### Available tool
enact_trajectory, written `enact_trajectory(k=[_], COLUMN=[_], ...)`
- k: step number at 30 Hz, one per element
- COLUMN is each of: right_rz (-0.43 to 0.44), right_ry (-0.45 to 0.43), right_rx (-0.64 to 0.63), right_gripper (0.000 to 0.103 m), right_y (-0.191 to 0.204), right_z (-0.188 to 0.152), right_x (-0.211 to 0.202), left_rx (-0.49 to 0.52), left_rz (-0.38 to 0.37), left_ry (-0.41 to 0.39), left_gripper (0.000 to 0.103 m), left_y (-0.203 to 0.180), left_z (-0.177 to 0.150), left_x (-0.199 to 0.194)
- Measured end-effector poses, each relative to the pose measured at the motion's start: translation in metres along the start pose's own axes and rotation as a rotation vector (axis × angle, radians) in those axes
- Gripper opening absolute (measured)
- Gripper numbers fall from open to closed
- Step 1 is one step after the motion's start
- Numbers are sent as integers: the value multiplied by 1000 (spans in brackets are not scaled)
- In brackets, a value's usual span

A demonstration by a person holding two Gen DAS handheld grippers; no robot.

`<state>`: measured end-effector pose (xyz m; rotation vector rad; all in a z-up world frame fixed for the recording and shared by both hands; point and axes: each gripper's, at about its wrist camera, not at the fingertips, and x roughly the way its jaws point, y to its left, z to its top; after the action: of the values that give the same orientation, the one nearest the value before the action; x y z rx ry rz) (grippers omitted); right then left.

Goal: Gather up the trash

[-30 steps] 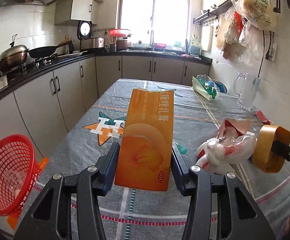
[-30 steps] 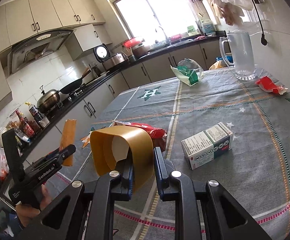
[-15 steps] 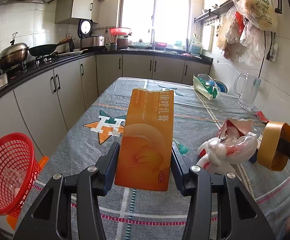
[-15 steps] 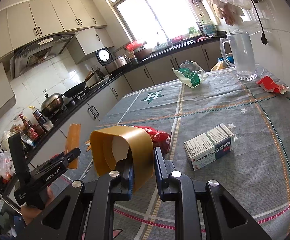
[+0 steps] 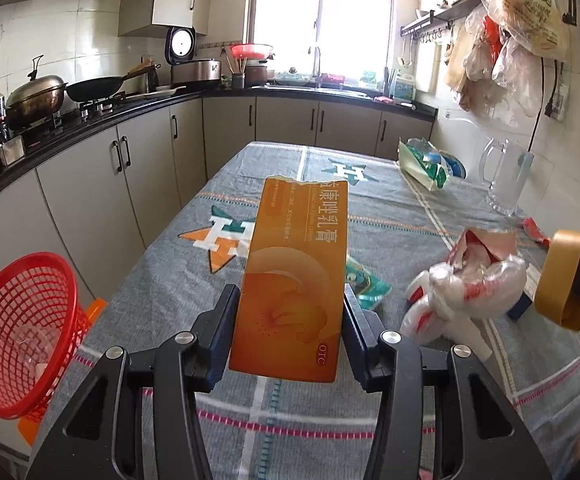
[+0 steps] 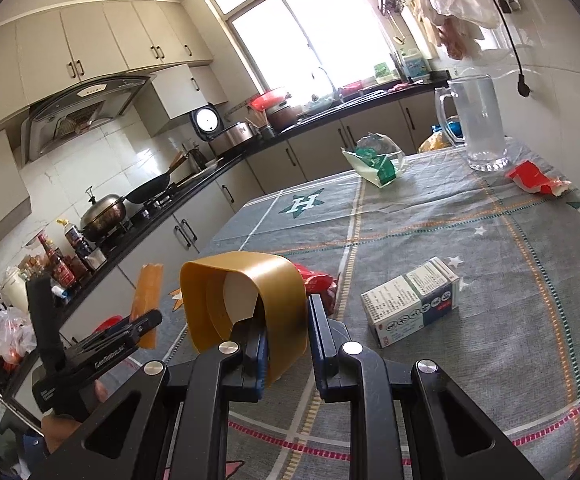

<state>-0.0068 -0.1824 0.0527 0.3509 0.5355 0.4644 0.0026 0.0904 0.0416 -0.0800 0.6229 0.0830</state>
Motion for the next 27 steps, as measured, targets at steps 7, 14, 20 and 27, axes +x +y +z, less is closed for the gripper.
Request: enact_trajectory(k=[7,14,20,27], right_rz=[2,25,46,81], right_ry=[5,27,35,80], right_rx=[49,32,-14,-49], right_gripper=[20,20,20,20], right_y=[3,26,50,73], right_z=[-2,-15,-18,-25], right_x=[-8,-18,-21,-10], left_rx=[31,45,39,17], left_rz=[15,29,47,70], left_ry=[4,1,1,-7], left_gripper=[48,48,48,48], left_y=[1,6,16,30], left_z=[-10,-20,-24,-26], left_x=[-23,-41,-49,-57])
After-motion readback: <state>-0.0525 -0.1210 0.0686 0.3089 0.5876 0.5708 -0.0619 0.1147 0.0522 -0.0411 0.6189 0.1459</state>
